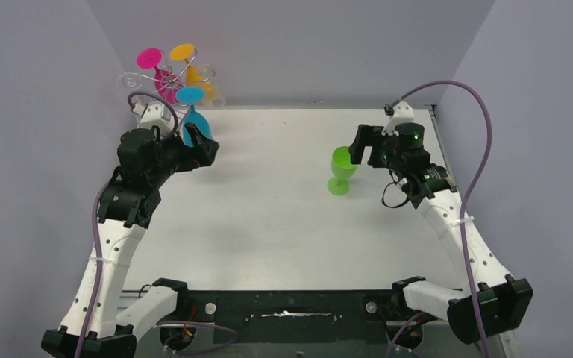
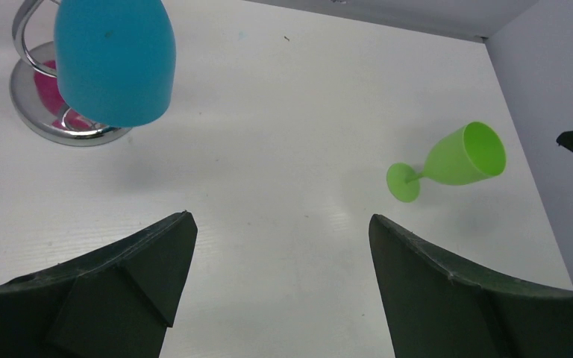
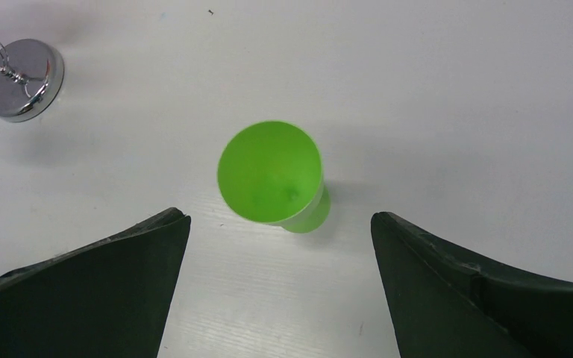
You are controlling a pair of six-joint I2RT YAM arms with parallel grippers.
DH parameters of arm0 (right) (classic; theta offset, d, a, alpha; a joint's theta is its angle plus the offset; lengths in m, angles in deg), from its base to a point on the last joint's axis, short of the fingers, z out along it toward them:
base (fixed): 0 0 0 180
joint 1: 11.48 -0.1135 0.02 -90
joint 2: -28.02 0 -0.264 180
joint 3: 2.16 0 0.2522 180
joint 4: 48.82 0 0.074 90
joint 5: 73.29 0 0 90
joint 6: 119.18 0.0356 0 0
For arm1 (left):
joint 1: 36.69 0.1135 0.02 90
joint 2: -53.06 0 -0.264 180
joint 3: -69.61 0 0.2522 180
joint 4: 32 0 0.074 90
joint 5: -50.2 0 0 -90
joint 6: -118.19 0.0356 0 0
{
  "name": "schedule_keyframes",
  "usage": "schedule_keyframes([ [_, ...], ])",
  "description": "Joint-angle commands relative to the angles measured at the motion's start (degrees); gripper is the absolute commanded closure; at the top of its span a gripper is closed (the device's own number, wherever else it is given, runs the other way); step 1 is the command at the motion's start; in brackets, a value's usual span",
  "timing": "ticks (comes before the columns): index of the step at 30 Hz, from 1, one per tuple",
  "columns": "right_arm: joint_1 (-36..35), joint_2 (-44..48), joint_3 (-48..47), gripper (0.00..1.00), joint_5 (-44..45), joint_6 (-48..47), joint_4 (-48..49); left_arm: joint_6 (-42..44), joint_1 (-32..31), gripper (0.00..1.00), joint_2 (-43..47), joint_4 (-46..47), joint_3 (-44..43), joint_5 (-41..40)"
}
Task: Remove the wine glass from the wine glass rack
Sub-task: Pick up the wine glass from the wine rack.
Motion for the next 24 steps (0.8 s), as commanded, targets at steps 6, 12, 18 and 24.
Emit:
schedule_keyframes([
  [6, 2.7, 8.4, 9.4, 0.02, -1.4, 8.3, 7.4, -1.3, 3.2, 0.13, -9.1, -1.2, -14.2, -2.2],
  [12, 3.0, 16.0, 16.0, 0.03, 3.3, 14.2, 12.1, -4.4, 8.7, 0.16, -15.1, -3.1, -22.6, -1.1],
  [18, 3.3, 20.8, 18.6, 0.02, 5.0, 14.9, 11.2, -6.7, 12.8, 0.21, -18.2, -1.9, -24.8, 2.5],
  [24, 3.3, 21.2, 18.4, 0.01, 4.7, 15.7, 8.1, -6.7, 13.8, 0.27, -21.7, 0.2, -27.6, 5.7],
])
